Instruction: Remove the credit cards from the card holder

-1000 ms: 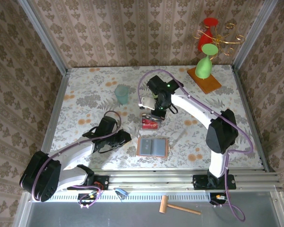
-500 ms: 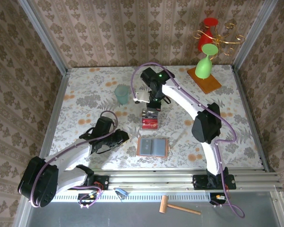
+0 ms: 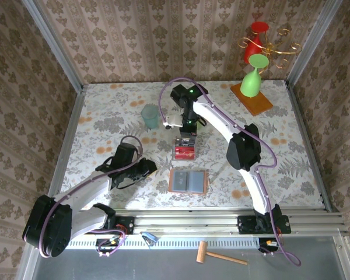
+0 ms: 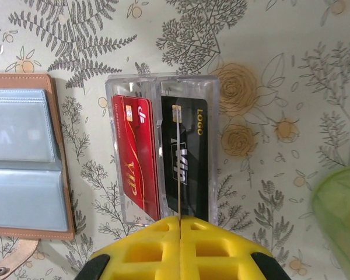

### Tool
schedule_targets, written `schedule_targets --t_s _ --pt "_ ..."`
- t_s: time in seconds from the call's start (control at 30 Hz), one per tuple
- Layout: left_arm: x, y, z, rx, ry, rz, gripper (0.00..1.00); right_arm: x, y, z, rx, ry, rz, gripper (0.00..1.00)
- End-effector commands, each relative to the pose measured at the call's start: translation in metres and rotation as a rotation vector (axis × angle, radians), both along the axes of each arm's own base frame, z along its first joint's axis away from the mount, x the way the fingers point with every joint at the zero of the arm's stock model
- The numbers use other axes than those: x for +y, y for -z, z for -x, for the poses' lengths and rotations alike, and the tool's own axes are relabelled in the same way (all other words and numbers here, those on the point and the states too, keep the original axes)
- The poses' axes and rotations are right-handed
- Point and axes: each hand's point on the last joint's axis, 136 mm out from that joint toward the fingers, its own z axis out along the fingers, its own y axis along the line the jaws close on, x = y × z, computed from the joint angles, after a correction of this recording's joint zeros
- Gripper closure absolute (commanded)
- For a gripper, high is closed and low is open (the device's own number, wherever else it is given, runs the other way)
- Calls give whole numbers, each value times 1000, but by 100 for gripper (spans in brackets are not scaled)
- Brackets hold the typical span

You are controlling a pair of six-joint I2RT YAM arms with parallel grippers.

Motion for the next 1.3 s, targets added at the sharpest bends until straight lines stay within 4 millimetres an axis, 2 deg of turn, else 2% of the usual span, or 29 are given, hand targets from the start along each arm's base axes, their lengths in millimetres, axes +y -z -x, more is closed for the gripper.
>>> schedule_targets --t_s 0.0,0.27,0.37,0.5,0.63,0.87,1.03,1.27 --pt "5 6 8 12 18 -8 78 -3 9 8 63 -12 16 100" --pt "6 6 8 14 13 -5 78 1 29 11 123 -9 20 100" --pt "5 5 7 9 10 -1 77 0 32 11 125 1 31 92" --pt "3 2 4 4 13 9 77 3 17 4 81 33 1 79" --pt "-1 0 2 0 30 13 77 4 -1 0 25 72 -24 74" --pt "-13 -1 -2 -6 57 30 77 6 -26 4 -61 147 -70 72" --pt "-25 -2 -7 -13 94 36 77 14 -36 15 -60 260 -145 71" --pt "-45 2 -9 -6 149 57 80 21 -32 40 -30 443 -251 70"
